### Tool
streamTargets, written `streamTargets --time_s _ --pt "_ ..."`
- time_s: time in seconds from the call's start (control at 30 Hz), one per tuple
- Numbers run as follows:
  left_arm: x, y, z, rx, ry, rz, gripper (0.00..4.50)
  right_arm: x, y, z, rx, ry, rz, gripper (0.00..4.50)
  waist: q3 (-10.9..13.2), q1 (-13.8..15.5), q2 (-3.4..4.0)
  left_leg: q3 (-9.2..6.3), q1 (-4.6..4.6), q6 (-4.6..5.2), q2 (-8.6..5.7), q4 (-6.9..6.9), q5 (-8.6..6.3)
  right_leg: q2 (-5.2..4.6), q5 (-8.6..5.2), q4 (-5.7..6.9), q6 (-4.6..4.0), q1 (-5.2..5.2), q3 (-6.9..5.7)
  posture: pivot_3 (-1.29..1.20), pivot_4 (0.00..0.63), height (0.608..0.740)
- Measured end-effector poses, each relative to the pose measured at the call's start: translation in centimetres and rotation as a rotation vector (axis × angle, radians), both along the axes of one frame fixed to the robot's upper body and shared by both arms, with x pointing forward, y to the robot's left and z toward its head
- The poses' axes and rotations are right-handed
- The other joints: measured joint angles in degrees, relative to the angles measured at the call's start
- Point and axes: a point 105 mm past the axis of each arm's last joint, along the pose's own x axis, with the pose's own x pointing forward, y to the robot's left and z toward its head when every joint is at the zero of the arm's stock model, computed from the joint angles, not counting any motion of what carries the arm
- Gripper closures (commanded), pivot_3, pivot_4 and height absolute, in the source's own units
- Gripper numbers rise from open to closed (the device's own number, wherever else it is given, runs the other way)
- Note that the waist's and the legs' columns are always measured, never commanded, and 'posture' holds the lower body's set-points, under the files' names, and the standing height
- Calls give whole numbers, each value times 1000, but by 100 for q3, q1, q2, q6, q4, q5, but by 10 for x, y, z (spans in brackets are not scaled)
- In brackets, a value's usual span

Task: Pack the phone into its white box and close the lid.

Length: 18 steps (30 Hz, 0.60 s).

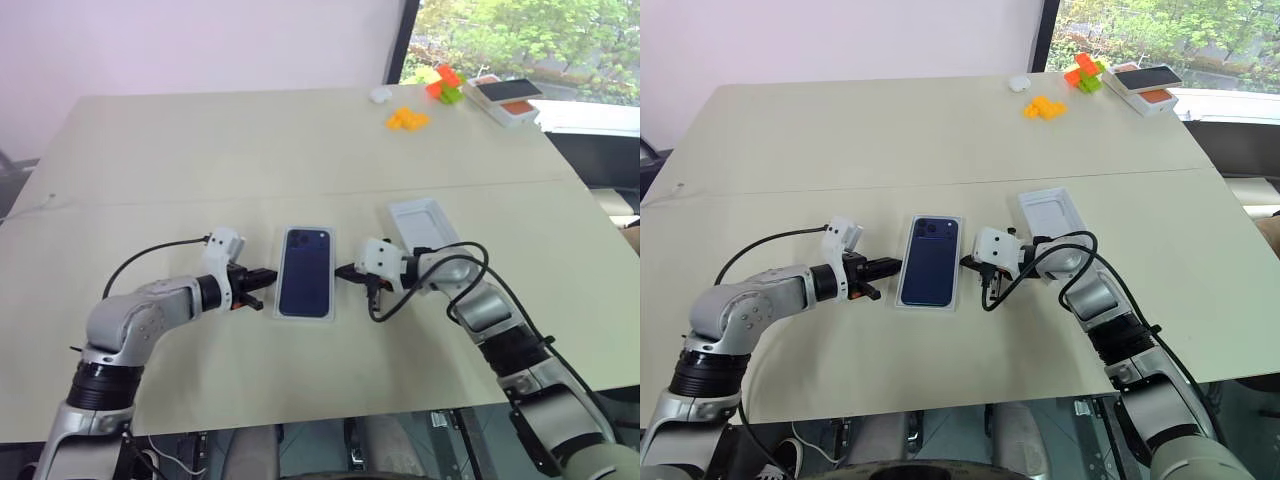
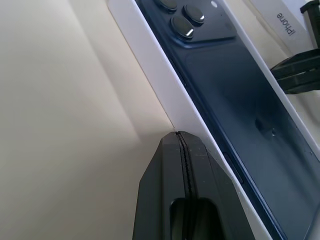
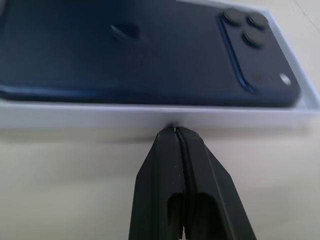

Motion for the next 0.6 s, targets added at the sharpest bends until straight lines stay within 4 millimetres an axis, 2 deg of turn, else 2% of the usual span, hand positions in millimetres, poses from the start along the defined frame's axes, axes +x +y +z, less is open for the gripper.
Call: streamTargets --time_s 0.17,0.47,0.6 --pt "1 -9 -2 -14 1 -8 4500 -1 -6 -1 -12 -1 -10 4442 0 31 0 -7 6 2 -5 10 -1 -5 0 -1 0 18 -4 0 150 740" --pt "7 -42 -4 -35 4 -62 4500 -1 -36 1 -72 -9 -54 4442 0 33 1 -19 6 16 -8 55 -9 -5 7 -1 14 47 -15 0 150 740" --pt "4 -55 -6 -56 21 -95 4500 1 -49 3 -92 -8 -81 4442 0 29 1 -19 6 23 -8 69 -13 -6 10 -1 18 54 -16 0 150 740"
